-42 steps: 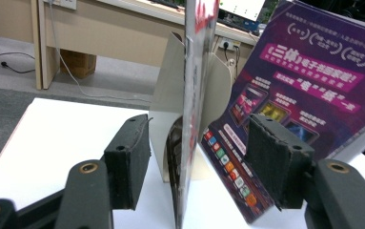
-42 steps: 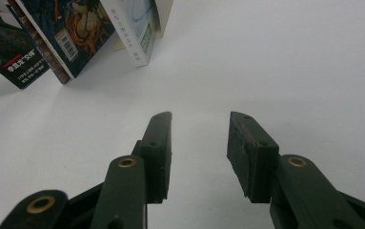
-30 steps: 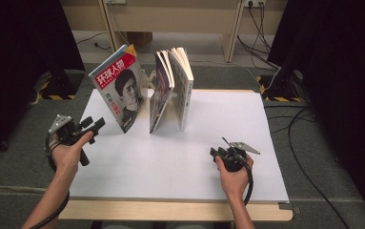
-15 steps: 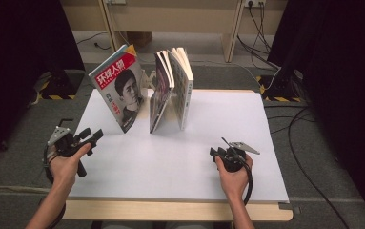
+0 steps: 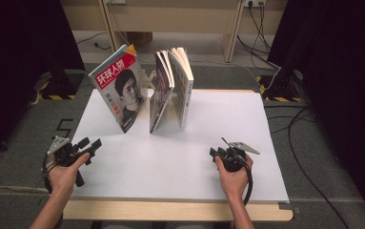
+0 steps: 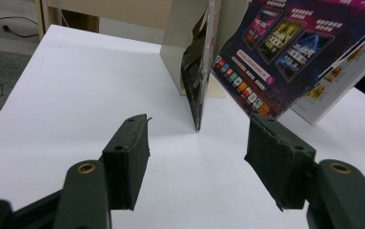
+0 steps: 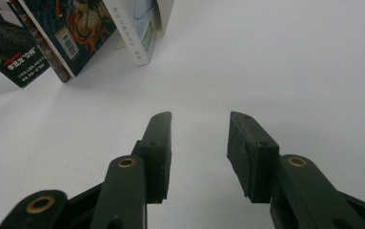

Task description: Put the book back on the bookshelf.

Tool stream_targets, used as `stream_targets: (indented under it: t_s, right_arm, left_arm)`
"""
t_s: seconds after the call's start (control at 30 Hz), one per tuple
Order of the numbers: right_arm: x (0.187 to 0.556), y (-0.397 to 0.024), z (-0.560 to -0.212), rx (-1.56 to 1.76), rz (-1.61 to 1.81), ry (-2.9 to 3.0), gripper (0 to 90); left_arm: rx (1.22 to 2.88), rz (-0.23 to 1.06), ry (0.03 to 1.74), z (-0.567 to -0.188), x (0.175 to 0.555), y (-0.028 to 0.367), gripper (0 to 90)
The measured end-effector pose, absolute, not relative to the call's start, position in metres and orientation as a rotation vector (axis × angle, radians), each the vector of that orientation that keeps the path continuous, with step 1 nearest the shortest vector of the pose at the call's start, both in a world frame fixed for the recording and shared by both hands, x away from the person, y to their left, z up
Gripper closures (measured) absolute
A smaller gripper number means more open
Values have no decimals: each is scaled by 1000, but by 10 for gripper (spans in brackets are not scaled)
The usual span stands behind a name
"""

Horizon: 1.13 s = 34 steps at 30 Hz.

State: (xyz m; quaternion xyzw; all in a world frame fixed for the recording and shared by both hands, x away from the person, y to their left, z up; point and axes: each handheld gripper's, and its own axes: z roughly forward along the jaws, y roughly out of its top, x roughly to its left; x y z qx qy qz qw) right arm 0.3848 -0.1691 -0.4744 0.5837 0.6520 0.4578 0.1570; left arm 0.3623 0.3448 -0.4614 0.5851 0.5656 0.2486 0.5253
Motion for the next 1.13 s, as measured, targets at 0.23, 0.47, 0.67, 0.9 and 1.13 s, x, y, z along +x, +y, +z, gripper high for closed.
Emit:
stream_targets:
  t_s: [0.23, 0.47, 0.67, 0.9, 1.13]
  right_arm:
    - [384, -169, -474, 1677, 1309, 1862, 609]
    - [384, -168, -475, 1683, 1311, 1862, 609]
    - [384, -169, -474, 1678, 1306, 1864, 608]
    - [384, -169, -474, 1670, 1305, 1862, 599]
    - [384, -169, -474, 1673, 1309, 1865, 593]
  left_arm:
    - [1418, 589, 1366, -473, 356, 346, 390]
    - [1447, 600, 1368, -482, 352, 346, 388]
    - [1442, 606, 1372, -488, 350, 348, 387]
    - [1441, 608, 1362, -490, 347, 347, 381]
    - [1434, 616, 1360, -489, 346, 347, 378]
